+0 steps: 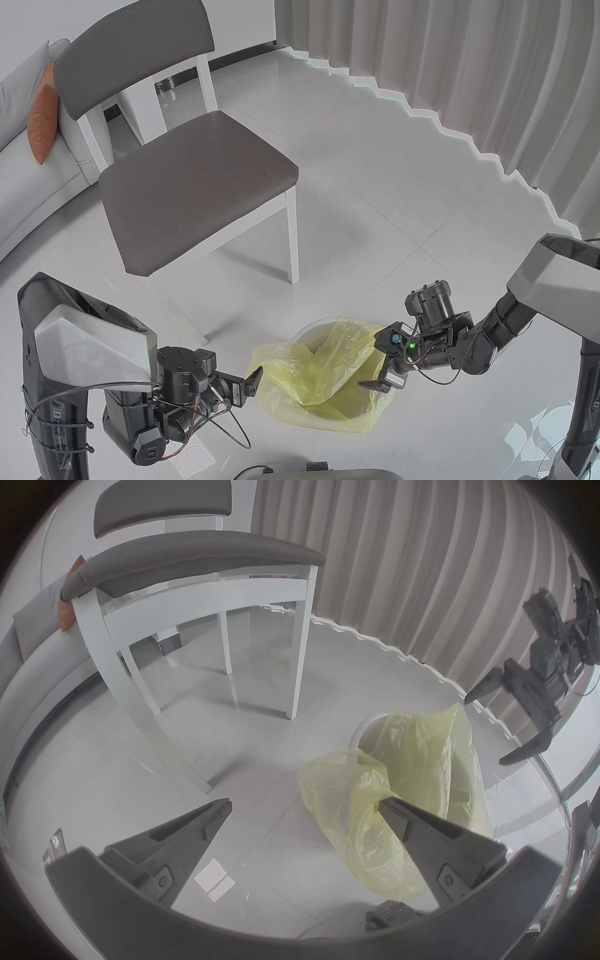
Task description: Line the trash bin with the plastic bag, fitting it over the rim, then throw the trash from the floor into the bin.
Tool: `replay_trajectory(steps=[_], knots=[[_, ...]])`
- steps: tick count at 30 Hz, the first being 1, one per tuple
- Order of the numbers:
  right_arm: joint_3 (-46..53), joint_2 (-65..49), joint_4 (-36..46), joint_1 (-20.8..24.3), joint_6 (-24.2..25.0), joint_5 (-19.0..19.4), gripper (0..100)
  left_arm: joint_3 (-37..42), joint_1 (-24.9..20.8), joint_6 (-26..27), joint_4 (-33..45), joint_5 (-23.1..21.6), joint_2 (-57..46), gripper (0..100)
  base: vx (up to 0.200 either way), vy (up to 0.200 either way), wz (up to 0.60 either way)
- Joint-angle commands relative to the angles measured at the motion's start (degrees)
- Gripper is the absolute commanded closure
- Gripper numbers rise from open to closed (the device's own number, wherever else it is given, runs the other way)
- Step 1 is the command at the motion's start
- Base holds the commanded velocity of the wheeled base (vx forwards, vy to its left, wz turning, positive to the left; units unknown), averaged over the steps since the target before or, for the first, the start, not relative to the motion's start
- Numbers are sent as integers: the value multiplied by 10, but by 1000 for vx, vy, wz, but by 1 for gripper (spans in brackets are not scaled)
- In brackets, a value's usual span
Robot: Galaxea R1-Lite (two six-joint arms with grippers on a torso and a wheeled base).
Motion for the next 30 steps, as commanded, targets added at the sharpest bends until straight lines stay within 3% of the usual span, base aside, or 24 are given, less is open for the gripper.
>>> replay_trajectory(steps=[1,15,22,30], knots=[[-34,45,1,-7,-1,0,0,3,2,-2,-10,0,-18,0,0,0,0],[-45,23,-2,18,-3,-18,0,29,12,-6,-10,-3,-35,0,0,0,0],[-52,56,-2,38,-3,-52,0,30,12,-5,-10,-2,-39,0,0,0,0],[-76,81,-2,37,-4,-54,0,30,11,-4,-10,-2,-42,0,0,0,0]])
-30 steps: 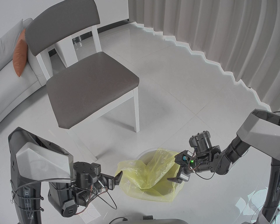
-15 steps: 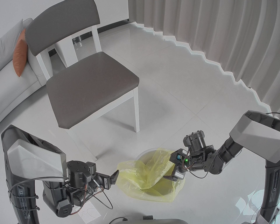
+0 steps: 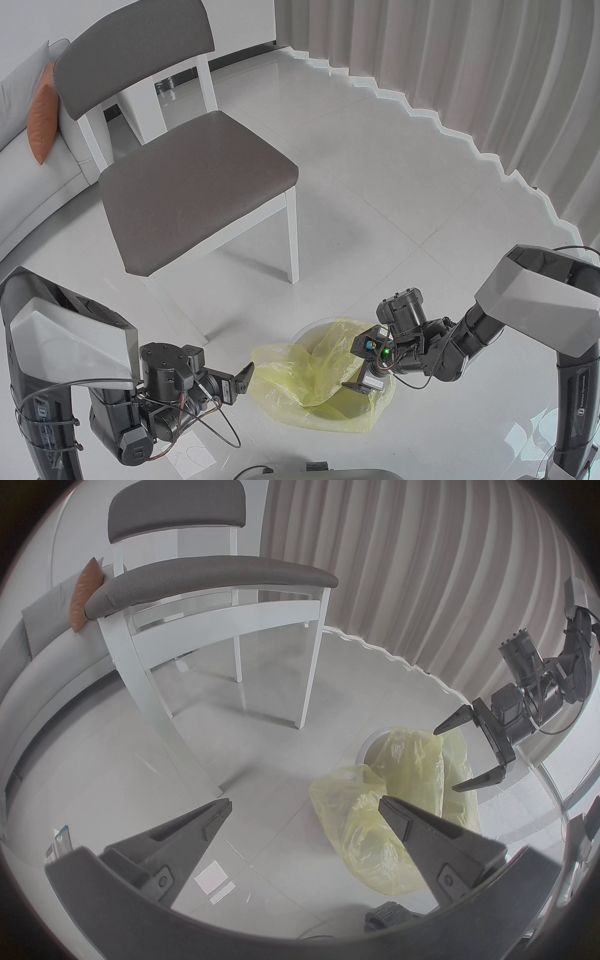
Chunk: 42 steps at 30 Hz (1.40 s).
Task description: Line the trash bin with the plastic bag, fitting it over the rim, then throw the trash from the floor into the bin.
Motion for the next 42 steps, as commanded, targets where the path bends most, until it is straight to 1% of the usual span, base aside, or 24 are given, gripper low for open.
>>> replay_trajectory(steps=[1,4,5,7,8,9,10,12,19,26,33,39,42], knots=[[-9,18,1,-1,-1,0,0,-1,-1,0,-10,0,-1,0,0,0,0],[-14,22,1,0,-3,0,0,-1,0,0,-10,0,0,0,0,0,0],[-17,22,1,-1,-3,0,100,-1,0,0,-10,0,0,0,0,0,0],[-19,25,1,-1,-3,-1,100,-1,0,0,-10,0,0,0,0,0,0],[-24,28,1,0,-2,-16,100,-1,0,0,-10,0,0,0,0,0,0],[-24,28,1,0,-2,-16,100,-1,0,0,-10,0,0,0,0,0,0],[-26,27,1,0,-2,-35,100,-1,1,-1,-10,0,2,0,0,0,0],[-26,25,1,-1,-2,-39,100,-1,4,-1,-10,0,2,0,0,0,0],[-25,8,1,-2,0,-44,100,1,4,-3,-10,0,2,0,0,0,0],[-33,-35,1,-9,1,-46,100,14,4,-10,-10,2,0,0,0,0,0],[-83,-48,2,-37,1,-46,100,16,4,-10,-10,5,-7,0,0,0,0],[-126,-44,5,-65,1,-37,100,18,-1,-10,-10,18,-14,0,0,0,0],[-133,-41,6,-70,1,-36,100,18,-2,-9,-10,19,-18,0,0,0,0]])
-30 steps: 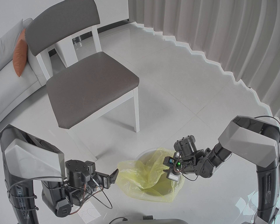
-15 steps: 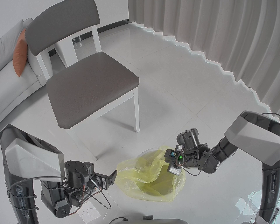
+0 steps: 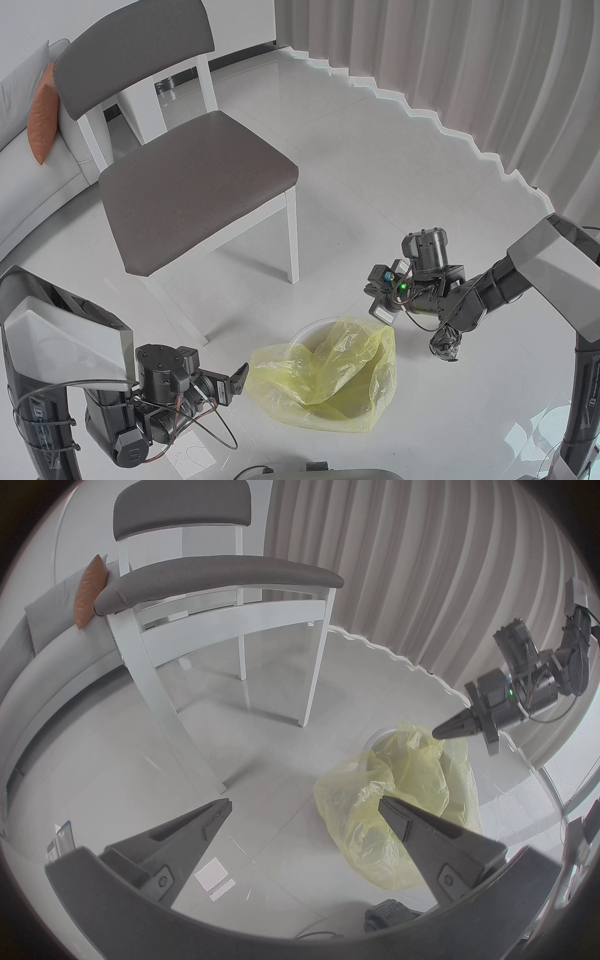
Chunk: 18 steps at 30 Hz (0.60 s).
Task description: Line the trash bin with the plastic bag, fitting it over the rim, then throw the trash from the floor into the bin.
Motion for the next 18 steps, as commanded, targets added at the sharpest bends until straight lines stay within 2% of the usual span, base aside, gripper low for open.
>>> replay_trajectory(steps=[1,7,11,12,14,18], knots=[[-20,3,1,-14,-1,2,100,0,-3,2,-10,2,-12,0,0,0,0],[16,-18,-1,-16,-3,15,100,-2,-13,3,-10,0,-20,0,0,0,0],[96,-58,-18,5,-10,28,100,2,-12,1,-10,-4,-21,0,0,0,0],[96,-58,-18,5,-10,28,0,2,-12,1,-10,-4,-21,0,0,0,0],[161,-67,-62,38,-18,28,0,10,-13,0,-10,-4,-25,0,0,0,0],[194,-66,-75,65,-29,28,0,13,-20,0,-10,-4,-25,0,0,0,0]])
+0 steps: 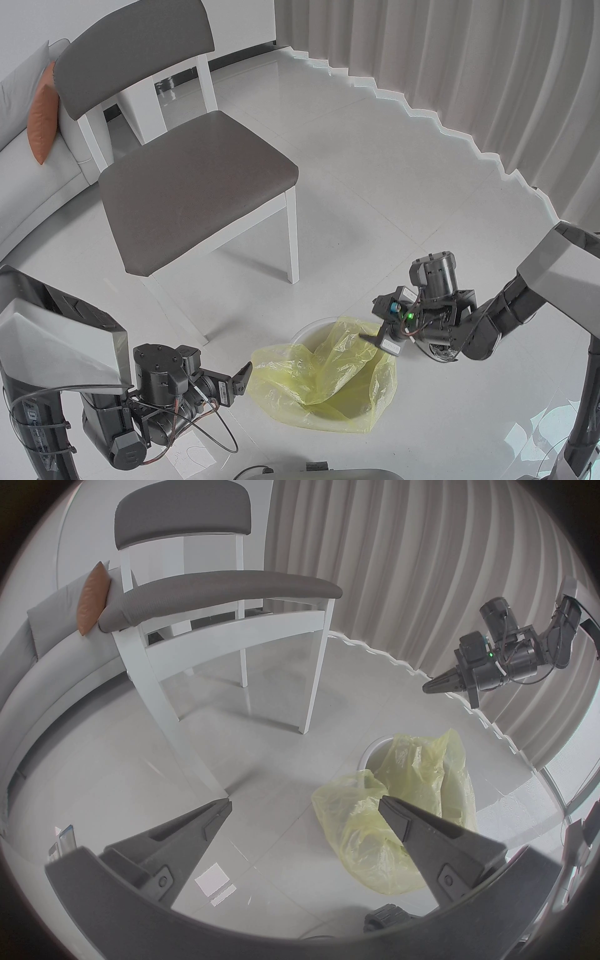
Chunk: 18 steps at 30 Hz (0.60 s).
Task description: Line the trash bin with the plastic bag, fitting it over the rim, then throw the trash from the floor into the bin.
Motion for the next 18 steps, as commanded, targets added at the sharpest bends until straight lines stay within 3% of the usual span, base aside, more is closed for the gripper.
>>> replay_trajectory(steps=[1,18], knots=[[59,-20,-21,46,-11,2,0,8,-8,-1,-10,1,-4,0,0,0,0],[86,54,-23,88,-18,-1,0,9,-8,-1,-10,1,-3,0,0,0,0]])
